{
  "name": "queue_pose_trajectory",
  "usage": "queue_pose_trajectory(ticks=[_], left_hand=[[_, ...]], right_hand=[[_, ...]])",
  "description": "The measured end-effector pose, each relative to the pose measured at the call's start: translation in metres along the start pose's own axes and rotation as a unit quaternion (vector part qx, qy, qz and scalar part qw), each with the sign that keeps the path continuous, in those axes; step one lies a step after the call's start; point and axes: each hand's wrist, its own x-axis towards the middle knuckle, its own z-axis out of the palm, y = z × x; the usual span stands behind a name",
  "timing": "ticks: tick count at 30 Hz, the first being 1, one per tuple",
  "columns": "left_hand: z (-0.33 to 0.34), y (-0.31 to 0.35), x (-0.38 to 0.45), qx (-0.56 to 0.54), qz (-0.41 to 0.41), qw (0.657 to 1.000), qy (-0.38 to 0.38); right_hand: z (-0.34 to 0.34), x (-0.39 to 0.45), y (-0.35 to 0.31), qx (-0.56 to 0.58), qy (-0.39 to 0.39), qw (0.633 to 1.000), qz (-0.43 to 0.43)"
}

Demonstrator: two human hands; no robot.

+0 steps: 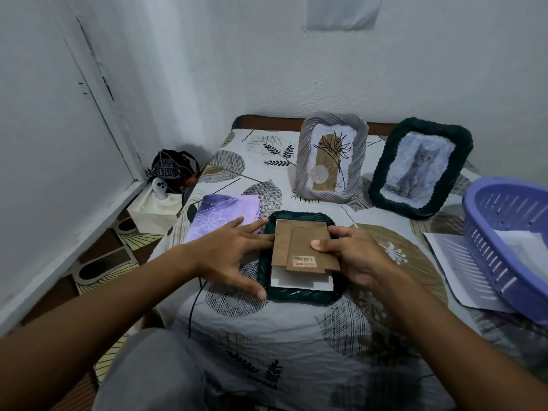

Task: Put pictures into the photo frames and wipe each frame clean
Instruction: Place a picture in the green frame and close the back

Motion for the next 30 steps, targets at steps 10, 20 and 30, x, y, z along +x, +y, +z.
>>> queue_pose_trajectory(ticks=[10,20,30], left_hand=[[-0.01,0.001,-0.005,-0.113,-0.036,0.983,0.139],[-0.001,0.005,0.005,-0.073,0.014,0.988,0.132],[0.011,-0.003,0.008,-0.02,0.035,0.99,0.136]], right_hand=[[-0.005,0.003,-0.003,-0.072,-0.005,0.997,0.013],[-0.004,0.001,-0.008,-0.143,-0.011,0.99,0.01],[-0.005,0.008,-0.019,-0.458,-0.005,0.888,-0.053]])
